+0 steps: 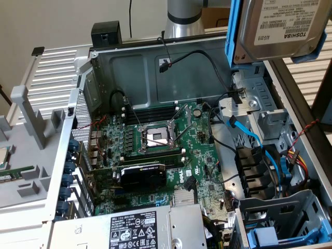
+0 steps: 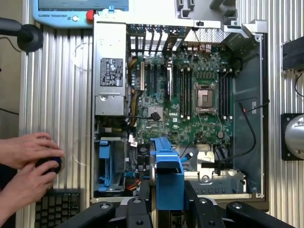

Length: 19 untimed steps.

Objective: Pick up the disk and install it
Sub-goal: 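Pick up the disk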

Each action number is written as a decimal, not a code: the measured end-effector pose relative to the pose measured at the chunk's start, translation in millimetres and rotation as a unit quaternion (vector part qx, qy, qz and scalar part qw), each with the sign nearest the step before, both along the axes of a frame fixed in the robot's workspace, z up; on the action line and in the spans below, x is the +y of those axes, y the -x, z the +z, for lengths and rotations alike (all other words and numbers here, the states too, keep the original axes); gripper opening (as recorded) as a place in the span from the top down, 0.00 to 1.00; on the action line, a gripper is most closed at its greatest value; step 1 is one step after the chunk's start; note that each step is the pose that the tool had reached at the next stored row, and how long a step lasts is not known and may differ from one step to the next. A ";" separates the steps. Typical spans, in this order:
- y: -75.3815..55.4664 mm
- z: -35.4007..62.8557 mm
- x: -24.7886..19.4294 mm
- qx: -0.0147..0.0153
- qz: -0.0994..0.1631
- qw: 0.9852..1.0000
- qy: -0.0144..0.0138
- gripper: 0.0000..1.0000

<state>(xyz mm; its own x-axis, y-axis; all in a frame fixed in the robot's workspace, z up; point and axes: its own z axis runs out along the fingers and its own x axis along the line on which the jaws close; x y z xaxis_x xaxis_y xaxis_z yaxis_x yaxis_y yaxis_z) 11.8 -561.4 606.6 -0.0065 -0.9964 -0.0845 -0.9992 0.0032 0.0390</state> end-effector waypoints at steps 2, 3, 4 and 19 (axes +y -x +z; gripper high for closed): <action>-0.5 -0.1 -0.2 -0.001 -0.002 1.000 0.000 0.63; -0.9 -0.2 -0.3 -0.001 -0.004 1.000 0.000 0.63; -1.2 -0.2 -0.3 -0.001 -0.005 1.000 0.001 0.63; -11.6 -6.9 -1.3 -0.007 -0.022 0.999 0.022 0.63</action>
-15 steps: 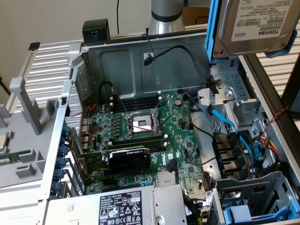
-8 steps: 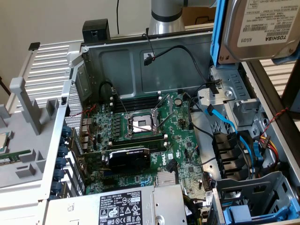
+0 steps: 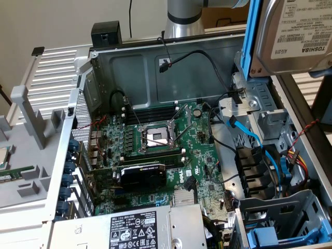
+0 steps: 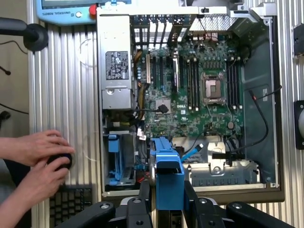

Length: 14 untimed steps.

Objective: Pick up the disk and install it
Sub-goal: 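Pick up the disk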

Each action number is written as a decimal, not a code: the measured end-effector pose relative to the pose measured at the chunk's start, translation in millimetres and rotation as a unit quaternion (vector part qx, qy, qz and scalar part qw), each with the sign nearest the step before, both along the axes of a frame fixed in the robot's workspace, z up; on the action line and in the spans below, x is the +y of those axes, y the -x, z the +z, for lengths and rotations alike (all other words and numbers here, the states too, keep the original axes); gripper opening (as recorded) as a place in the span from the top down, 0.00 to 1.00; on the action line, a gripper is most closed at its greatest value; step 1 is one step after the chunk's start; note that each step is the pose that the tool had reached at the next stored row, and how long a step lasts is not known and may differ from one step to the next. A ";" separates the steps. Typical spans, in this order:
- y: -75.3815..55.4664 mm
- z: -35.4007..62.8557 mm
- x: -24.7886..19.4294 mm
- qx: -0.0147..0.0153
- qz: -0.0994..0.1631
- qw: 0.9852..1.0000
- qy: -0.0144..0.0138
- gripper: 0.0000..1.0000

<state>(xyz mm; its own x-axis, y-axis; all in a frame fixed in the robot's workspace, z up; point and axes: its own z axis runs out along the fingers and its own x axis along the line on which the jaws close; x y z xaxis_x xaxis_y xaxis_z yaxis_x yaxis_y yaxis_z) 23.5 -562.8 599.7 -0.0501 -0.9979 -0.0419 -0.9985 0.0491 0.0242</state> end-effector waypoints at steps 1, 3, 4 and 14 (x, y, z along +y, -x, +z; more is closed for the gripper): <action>-0.1 -0.7 -0.6 -0.001 -0.001 1.000 0.000 0.63; -0.2 -2.0 -2.0 -0.003 -0.004 1.000 0.000 0.63; -0.2 -2.4 -2.6 -0.003 -0.005 1.000 0.000 0.63; -1.1 -4.3 -13.7 -0.004 -0.013 1.000 0.001 0.63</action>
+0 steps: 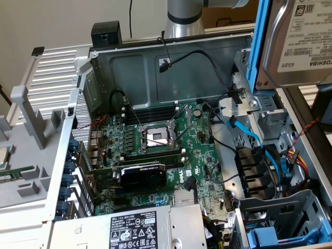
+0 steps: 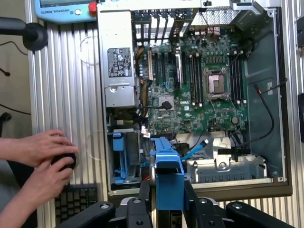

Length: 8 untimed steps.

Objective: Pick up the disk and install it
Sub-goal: 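Pick up the disk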

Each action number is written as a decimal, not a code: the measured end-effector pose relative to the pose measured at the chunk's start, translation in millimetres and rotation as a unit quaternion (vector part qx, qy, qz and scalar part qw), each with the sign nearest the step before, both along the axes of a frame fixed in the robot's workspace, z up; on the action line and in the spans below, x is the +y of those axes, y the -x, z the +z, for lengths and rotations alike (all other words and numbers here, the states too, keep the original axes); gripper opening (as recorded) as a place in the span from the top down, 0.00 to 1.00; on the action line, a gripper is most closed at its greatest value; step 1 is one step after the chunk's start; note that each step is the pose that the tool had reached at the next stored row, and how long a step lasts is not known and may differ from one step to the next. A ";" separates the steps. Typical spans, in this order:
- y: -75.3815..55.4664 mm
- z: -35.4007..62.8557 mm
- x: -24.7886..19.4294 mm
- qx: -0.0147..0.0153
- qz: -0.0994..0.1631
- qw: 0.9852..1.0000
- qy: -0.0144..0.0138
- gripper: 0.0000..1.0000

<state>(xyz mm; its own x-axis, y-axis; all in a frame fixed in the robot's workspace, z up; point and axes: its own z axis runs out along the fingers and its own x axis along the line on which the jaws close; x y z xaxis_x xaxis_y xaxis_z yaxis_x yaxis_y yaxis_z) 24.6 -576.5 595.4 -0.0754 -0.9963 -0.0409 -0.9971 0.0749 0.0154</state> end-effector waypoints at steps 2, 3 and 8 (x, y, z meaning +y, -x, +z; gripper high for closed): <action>-1.5 -0.1 -6.8 0.000 0.000 1.000 0.000 0.63; -2.6 -0.3 -11.3 0.000 0.000 1.000 0.000 0.63; -4.3 -0.4 -23.5 0.000 0.001 1.000 0.000 0.63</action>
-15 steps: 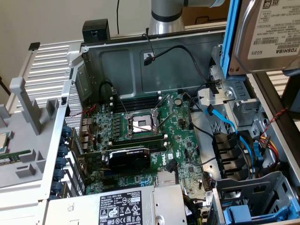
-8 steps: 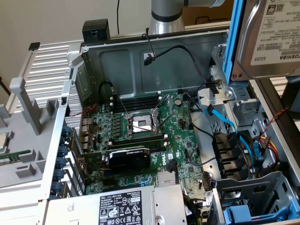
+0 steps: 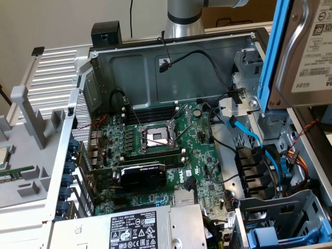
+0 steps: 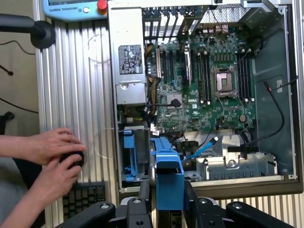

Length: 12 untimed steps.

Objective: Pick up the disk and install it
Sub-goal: 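Pick up the disk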

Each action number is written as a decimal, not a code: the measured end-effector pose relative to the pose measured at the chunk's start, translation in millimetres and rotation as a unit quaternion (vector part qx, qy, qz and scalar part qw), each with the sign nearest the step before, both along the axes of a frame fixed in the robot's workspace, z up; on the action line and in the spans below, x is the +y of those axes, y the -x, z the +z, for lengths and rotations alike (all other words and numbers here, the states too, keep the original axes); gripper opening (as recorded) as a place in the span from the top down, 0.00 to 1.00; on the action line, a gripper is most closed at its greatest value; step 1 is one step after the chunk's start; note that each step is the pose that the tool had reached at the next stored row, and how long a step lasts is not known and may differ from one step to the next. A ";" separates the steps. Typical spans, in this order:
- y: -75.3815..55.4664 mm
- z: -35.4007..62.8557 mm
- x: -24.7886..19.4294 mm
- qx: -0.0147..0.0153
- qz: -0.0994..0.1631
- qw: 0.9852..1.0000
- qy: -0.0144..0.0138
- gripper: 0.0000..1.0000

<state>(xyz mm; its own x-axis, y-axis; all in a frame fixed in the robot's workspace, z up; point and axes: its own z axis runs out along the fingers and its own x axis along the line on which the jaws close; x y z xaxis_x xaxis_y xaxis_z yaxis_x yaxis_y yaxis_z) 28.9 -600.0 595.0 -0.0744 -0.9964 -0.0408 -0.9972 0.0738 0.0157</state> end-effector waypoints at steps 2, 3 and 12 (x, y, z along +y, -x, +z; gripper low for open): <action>-0.8 -0.1 -1.1 0.001 0.000 1.000 0.000 0.63; -1.0 -0.1 -1.2 0.001 0.000 1.000 -0.001 0.63; -1.4 -0.2 4.2 0.001 0.000 1.000 -0.002 0.63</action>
<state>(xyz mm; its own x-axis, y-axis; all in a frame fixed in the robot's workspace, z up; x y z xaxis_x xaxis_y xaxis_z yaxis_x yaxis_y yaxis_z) 30.3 -595.7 594.7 -0.0744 -0.9963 -0.0441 -0.9971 0.0737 0.0181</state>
